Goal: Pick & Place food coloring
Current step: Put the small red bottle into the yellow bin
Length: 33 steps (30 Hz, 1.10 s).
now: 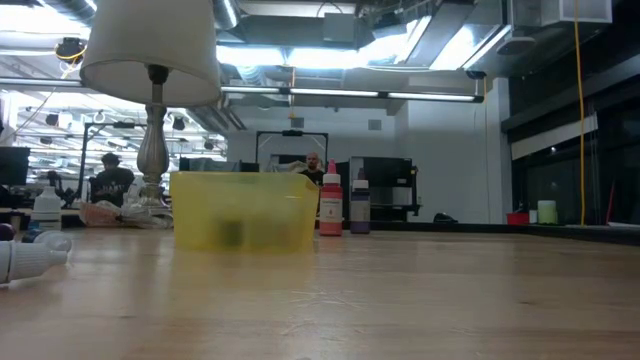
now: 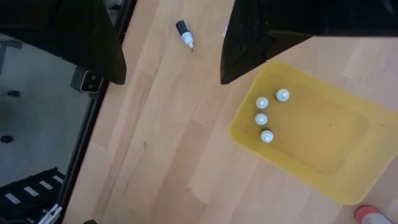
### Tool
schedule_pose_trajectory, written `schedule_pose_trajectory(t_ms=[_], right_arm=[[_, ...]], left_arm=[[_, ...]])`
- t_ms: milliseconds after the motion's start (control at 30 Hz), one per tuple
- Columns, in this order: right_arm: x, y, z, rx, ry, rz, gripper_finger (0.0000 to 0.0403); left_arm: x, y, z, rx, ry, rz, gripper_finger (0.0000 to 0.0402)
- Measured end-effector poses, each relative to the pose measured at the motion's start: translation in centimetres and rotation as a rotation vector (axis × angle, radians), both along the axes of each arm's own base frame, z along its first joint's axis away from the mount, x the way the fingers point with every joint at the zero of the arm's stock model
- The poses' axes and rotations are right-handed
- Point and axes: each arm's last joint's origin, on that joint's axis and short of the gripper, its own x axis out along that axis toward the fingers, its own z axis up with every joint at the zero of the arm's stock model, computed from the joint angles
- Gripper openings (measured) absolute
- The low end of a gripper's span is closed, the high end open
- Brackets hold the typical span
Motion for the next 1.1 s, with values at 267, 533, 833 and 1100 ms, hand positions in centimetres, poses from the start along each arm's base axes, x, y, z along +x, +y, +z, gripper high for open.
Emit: schedule_pose_trajectory(t_ms=[267, 533, 833, 1100], right_arm=[[0.4, 0.2, -0.1, 0.003, -0.054, 0.058, 0.0266], [-0.3, -1.2, 0.3, -0.177, -0.049, 0.025, 0.0266], [-1.6, -3.0, -3.8, -0.134, -0.096, -0.004, 0.0266], [-2.3, -4.5, -4.1, -0.285, -0.046, 0.050, 0.0267]], left_arm=[[0.0, 0.0, 0.0, 0.001, 0.000, -0.003, 0.0253], [0.0, 0.0, 0.0, 0.000, 0.000, -0.004, 0.0253], [0.0, -0.2, 0.0, -0.037, 0.013, -0.047, 0.0253], [0.0, -0.1, 0.0, -0.035, 0.013, -0.044, 0.0253]])
